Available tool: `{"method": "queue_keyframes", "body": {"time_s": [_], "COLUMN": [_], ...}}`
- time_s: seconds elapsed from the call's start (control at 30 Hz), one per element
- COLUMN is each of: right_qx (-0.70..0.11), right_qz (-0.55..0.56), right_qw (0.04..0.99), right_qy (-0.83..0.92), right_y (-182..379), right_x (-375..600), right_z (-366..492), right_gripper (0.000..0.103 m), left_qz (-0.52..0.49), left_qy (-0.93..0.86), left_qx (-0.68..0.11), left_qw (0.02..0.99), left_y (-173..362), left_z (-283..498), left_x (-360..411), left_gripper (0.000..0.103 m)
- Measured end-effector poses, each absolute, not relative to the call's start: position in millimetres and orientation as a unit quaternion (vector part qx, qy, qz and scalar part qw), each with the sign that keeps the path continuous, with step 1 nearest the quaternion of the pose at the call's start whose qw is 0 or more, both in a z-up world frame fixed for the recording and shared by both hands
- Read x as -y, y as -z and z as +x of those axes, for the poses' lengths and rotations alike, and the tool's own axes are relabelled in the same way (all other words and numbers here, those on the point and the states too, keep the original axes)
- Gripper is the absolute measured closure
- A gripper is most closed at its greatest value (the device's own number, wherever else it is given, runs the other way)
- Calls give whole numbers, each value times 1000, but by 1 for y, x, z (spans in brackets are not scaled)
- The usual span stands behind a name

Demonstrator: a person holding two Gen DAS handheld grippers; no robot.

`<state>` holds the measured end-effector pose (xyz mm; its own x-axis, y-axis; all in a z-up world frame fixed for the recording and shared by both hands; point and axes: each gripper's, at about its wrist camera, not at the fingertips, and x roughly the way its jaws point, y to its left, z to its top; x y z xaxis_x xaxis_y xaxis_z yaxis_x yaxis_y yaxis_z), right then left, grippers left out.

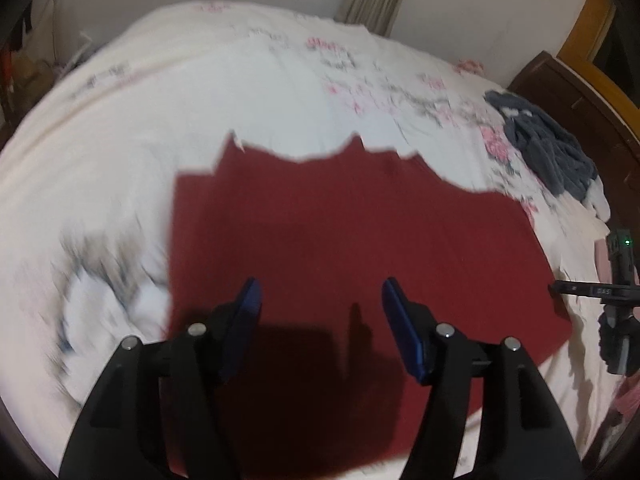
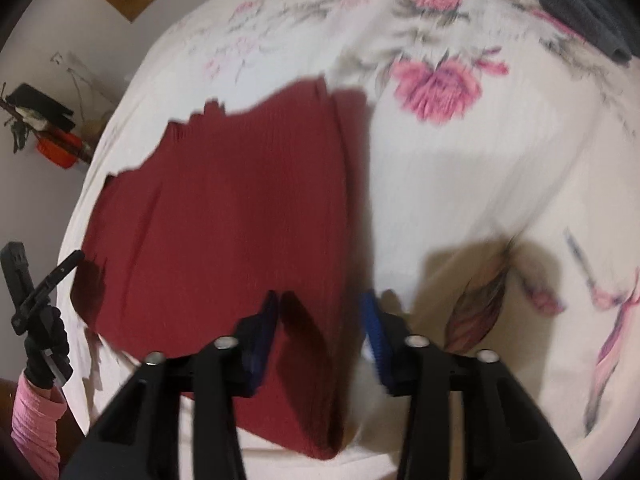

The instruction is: Fold small clothes

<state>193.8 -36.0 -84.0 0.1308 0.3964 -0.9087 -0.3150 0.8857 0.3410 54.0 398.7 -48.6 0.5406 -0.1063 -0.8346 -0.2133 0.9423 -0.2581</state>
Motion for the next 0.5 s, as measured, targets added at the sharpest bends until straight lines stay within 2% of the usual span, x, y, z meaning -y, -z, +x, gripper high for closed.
{"method": "queue_keyframes", "body": {"time_s": [0.1, 0.17, 0.43, 0.5], "right_qx": [-602, -589, -615, -617], "right_qz": [33, 40, 53, 56], "right_qw": [757, 766, 752, 750], "right_qy": [-251, -254, -232, -233], "right_y": [79, 72, 100, 101], "right_x": [33, 38, 55, 54], "right_z": [184, 180, 182, 183], "right_gripper": [94, 95, 95, 91], "left_qz": [-161, -149, -133, -133], "left_qy": [-29, -34, -41, -42], "left_qx": [-492, -501, -509, -508], "left_qw": [855, 852, 850, 850], "left_y": [60, 67, 85, 84], "left_z": [52, 51, 52, 52], "left_x": [-390, -388, -392, -392], "left_gripper": [40, 40, 41, 41]}}
